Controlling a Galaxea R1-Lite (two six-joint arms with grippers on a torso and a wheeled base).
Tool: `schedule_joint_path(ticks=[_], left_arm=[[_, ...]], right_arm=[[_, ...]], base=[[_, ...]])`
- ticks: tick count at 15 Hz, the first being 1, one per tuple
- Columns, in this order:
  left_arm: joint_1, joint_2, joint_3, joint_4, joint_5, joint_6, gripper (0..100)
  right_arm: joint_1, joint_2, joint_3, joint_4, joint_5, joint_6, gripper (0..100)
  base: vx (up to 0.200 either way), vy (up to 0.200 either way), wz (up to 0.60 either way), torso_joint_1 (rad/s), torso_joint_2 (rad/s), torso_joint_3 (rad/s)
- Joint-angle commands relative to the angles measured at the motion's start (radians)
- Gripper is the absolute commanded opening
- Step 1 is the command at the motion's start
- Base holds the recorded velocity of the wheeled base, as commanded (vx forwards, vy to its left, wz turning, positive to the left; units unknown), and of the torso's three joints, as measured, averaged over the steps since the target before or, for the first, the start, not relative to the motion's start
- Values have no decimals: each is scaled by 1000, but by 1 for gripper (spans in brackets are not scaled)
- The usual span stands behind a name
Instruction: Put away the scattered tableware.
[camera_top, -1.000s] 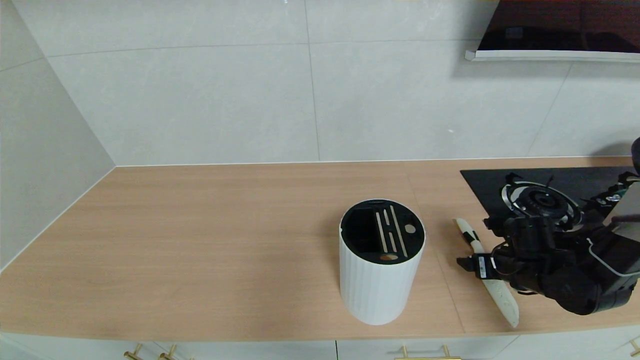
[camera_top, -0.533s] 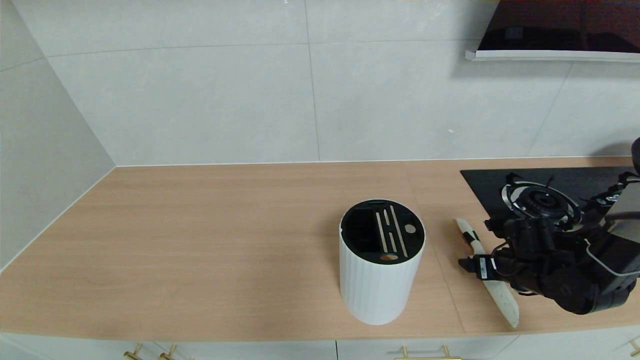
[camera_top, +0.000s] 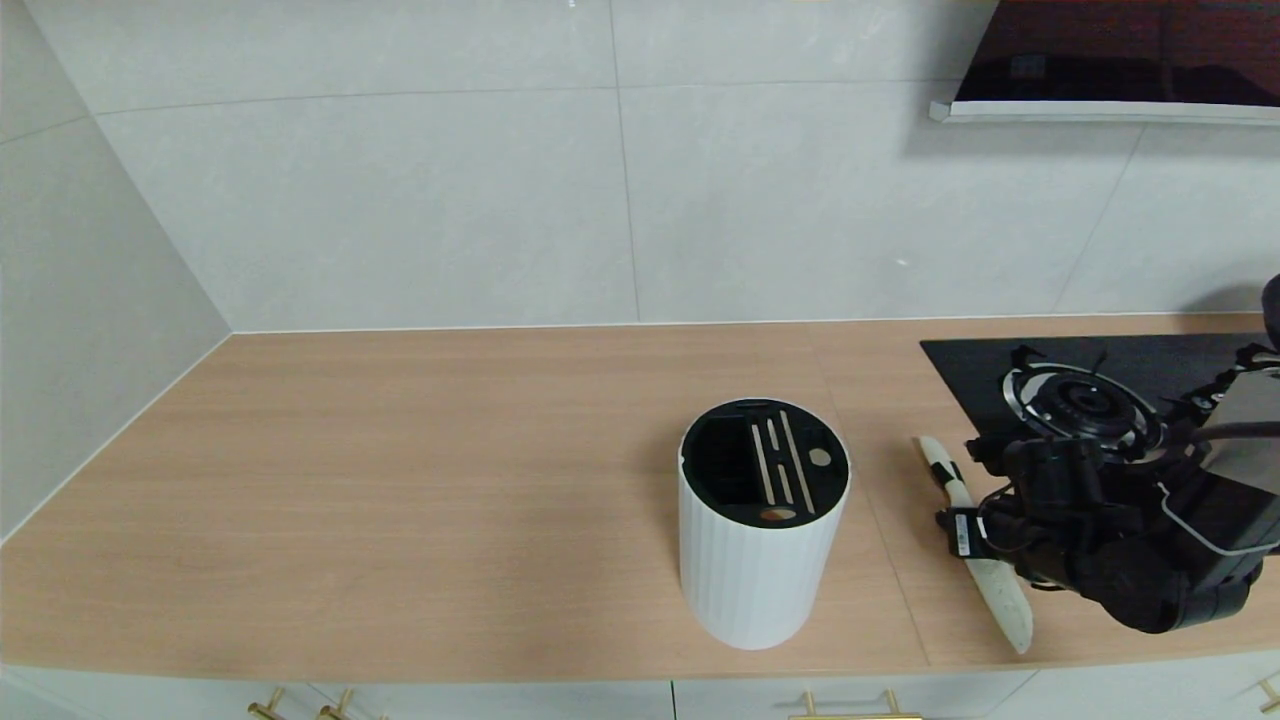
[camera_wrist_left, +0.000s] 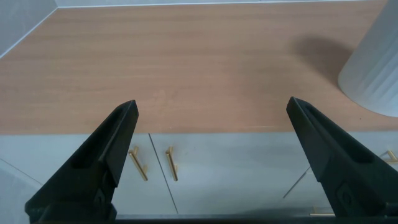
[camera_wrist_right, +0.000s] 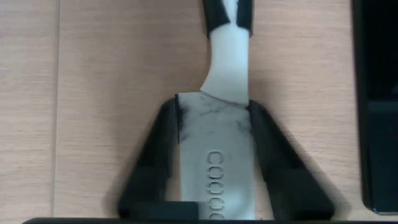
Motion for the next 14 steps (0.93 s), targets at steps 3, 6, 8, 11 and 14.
schedule_joint_path(ticks=[3,6,8,11,14], left_arm=[[0,0,0,0,0,1,100],[0,0,0,0,-1,6,100],[0,0,0,0,-1,8,100],[0,0,-52,3,-24,1,100],[-9,79,-256,83,-122,-43,100]], right_arm=[[1,-9,0,3,-15,-1,0],[1,-98,2,10,-32,2,0],[1,-196,32,12,-26,1,0],[1,-364,72,12,-11,-9,0],[10,-472,28,53,-9,-10,0]], base=[[0,0,0,0,0,0],[0,0,0,0,0,0],[0,0,0,0,0,0],[0,0,0,0,0,0],[0,0,0,0,0,0]])
